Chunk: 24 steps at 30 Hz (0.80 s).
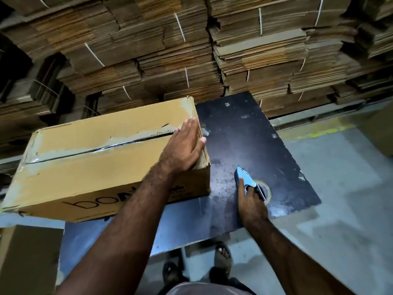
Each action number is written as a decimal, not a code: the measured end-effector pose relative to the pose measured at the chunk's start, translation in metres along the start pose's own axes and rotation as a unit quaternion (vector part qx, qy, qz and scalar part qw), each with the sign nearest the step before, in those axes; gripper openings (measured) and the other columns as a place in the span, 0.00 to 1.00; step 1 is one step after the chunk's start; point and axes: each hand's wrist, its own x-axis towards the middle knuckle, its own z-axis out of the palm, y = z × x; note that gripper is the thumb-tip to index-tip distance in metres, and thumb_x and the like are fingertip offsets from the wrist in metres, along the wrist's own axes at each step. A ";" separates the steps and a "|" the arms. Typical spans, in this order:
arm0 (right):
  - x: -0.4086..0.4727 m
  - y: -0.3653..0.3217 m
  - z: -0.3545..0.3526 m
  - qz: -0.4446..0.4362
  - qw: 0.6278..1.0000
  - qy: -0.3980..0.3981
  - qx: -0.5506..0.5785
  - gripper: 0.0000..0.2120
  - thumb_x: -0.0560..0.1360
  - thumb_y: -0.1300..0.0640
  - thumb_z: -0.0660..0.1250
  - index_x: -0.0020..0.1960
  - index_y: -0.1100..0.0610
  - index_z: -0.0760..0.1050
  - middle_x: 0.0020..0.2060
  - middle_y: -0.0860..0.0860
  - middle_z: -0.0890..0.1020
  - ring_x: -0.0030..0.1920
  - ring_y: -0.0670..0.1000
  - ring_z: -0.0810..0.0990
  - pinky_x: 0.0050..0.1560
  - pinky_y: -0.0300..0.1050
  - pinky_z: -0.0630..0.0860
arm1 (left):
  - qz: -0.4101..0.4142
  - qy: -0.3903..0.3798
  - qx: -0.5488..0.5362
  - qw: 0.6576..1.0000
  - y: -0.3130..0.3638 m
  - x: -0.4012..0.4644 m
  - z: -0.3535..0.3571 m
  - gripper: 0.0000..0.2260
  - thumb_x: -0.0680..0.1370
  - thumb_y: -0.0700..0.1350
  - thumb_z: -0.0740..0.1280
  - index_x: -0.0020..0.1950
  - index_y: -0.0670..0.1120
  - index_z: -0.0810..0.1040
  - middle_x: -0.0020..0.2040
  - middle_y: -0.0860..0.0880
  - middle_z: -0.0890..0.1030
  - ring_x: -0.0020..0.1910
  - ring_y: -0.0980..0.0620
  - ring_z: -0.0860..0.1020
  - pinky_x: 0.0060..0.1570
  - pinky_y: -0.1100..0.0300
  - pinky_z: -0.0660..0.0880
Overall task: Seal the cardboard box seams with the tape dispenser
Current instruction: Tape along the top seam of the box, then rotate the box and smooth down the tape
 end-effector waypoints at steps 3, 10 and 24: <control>-0.003 -0.001 -0.041 0.012 0.999 -0.027 0.046 0.29 0.76 0.59 0.59 0.76 0.56 0.58 0.61 0.59 0.76 0.59 0.59 0.77 0.54 0.52 0.77 | -0.013 0.011 0.054 0.998 -0.006 -0.003 0.000 0.28 0.85 0.55 0.48 0.82 0.45 0.45 0.82 0.47 0.45 0.81 0.52 0.43 0.76 0.54 0.40; 0.026 -0.041 -0.153 -0.130 0.831 0.233 0.487 0.20 0.81 0.52 0.55 0.66 0.59 0.75 0.62 0.54 0.78 0.61 0.53 0.76 0.61 0.38 0.67 | -0.015 -0.010 0.080 0.997 -0.006 -0.003 0.004 0.31 0.81 0.58 0.40 0.82 0.46 0.45 0.82 0.48 0.44 0.81 0.52 0.43 0.79 0.51 0.44; 0.087 -0.088 -0.183 -0.072 0.641 -0.135 0.752 0.29 0.82 0.38 0.40 0.77 0.48 0.61 0.67 0.41 0.69 0.66 0.41 0.67 0.63 0.33 0.65 | 0.015 -0.023 0.081 0.996 -0.011 0.002 0.012 0.30 0.82 0.56 0.40 0.82 0.45 0.43 0.82 0.47 0.43 0.80 0.54 0.41 0.79 0.53 0.43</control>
